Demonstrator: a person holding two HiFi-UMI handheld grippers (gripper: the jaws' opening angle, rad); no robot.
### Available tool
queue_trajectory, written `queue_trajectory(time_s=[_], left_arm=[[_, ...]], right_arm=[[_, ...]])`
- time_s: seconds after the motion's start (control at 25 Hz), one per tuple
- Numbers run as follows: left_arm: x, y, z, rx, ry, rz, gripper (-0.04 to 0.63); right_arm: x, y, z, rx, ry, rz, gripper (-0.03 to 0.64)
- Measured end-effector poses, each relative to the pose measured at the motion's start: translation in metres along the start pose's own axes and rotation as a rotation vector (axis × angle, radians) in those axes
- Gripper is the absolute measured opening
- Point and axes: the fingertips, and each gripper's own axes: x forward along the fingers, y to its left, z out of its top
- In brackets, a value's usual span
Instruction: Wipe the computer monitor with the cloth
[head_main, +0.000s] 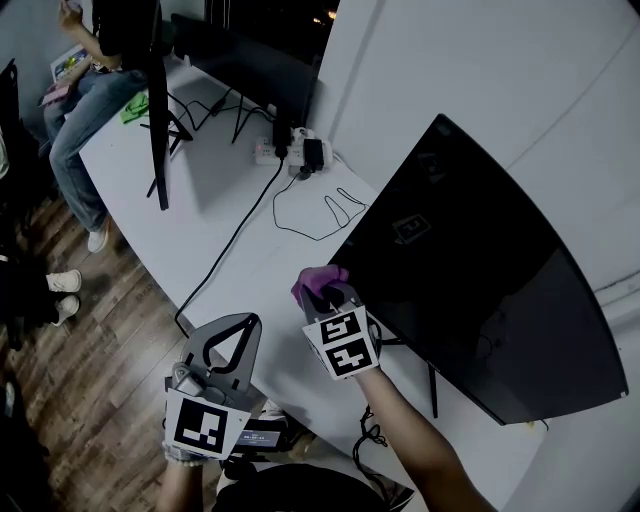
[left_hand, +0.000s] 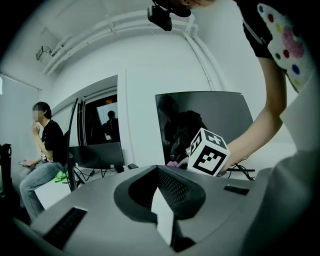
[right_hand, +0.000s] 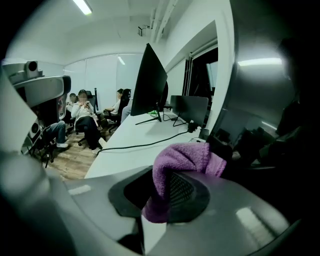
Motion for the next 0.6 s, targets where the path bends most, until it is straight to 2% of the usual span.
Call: queue_trajectory(time_s=[0.28,0.6], left_arm=[[-0.003,0.006,-0.004,-0.006,0.005,0.019,0.005],[-0.001,0.003,-0.005,-0.011,0.008,0.011,0.005]], right_arm=[[0.014,0.016,0.021,-0.043,-0.019,0.052,0.067],[0.022,0.001,0.007,0.027,0.013,0.045,0.067]])
